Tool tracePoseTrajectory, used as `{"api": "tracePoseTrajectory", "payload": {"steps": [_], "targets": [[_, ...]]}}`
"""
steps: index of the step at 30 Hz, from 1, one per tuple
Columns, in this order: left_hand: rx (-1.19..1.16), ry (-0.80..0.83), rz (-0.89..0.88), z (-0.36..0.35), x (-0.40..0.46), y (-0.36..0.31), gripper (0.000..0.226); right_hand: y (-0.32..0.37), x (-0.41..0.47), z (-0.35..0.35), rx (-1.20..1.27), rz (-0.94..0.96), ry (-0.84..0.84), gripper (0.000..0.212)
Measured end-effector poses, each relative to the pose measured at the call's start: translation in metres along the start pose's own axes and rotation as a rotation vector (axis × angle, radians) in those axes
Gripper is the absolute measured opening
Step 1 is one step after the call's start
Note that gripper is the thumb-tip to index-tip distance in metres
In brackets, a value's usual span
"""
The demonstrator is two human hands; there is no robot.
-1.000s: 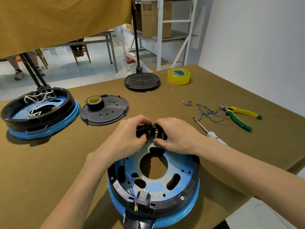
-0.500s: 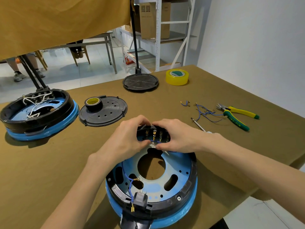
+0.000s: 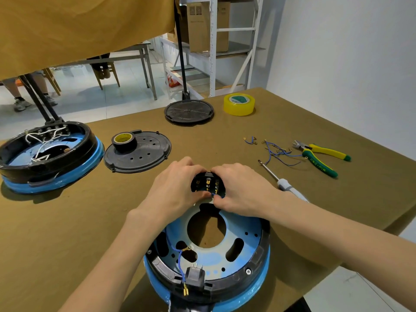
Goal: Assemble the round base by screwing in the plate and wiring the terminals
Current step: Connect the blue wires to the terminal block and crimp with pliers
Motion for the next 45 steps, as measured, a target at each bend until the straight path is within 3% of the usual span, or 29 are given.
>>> {"api": "tracePoseTrajectory", "payload": {"steps": [11, 19, 30, 37, 41, 45], "targets": [[-0.036, 0.012, -0.043, -0.002, 0.0, 0.004, 0.049, -0.005, 0.002, -0.002, 0.049, 0.068, 0.006, 0.032], [-0.074, 0.02, -0.002, -0.003, 0.001, 0.009, 0.038, -0.007, 0.003, -0.002, 0.102, 0.09, 0.014, 0.018], [-0.1, 0.12, 0.158, -0.008, 0.008, 0.007, 0.035, -0.007, 0.003, -0.001, 0.12, 0.113, 0.023, 0.018], [-0.107, 0.023, -0.109, 0.004, -0.008, -0.009, 0.056, -0.01, 0.002, -0.001, 0.148, 0.121, 0.048, 0.026], [0.044, 0.069, -0.244, 0.005, -0.009, -0.021, 0.021, -0.016, 0.002, -0.001, 0.191, 0.082, 0.047, 0.032], [0.161, 0.018, -0.356, 0.008, -0.01, -0.029, 0.015, -0.02, -0.001, -0.001, 0.227, 0.032, 0.051, 0.059]]}}
Point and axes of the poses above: each hand's wrist, its own x-axis towards the middle knuckle, its own z-axis out of the back of the hand, y = z × x, the point moved 7 cm from there along x, towards the middle knuckle, and after that the axes turned 13 degrees about z, right-handed, at the moved point
